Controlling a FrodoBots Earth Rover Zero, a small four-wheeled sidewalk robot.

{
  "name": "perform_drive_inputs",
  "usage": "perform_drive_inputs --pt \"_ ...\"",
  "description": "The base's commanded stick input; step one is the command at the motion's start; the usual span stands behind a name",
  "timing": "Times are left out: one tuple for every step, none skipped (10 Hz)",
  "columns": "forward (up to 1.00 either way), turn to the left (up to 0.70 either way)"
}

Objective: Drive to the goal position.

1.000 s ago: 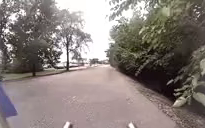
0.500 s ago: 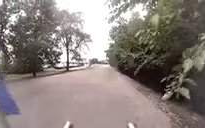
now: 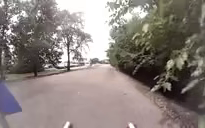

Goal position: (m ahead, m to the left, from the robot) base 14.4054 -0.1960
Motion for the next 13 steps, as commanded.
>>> perform_drive_inputs --pt "-0.45 0.0" --pt "-0.45 0.0" --pt "-0.45 0.0" --pt "-0.45 0.0" --pt "-0.45 0.0" --pt "-0.45 0.0" --pt "-0.45 0.0" --pt "-0.45 0.0" --pt "-0.45 0.0" --pt "-0.45 0.0" --pt "-0.45 0.0" --pt "-0.45 0.0" --pt "-0.45 0.0"
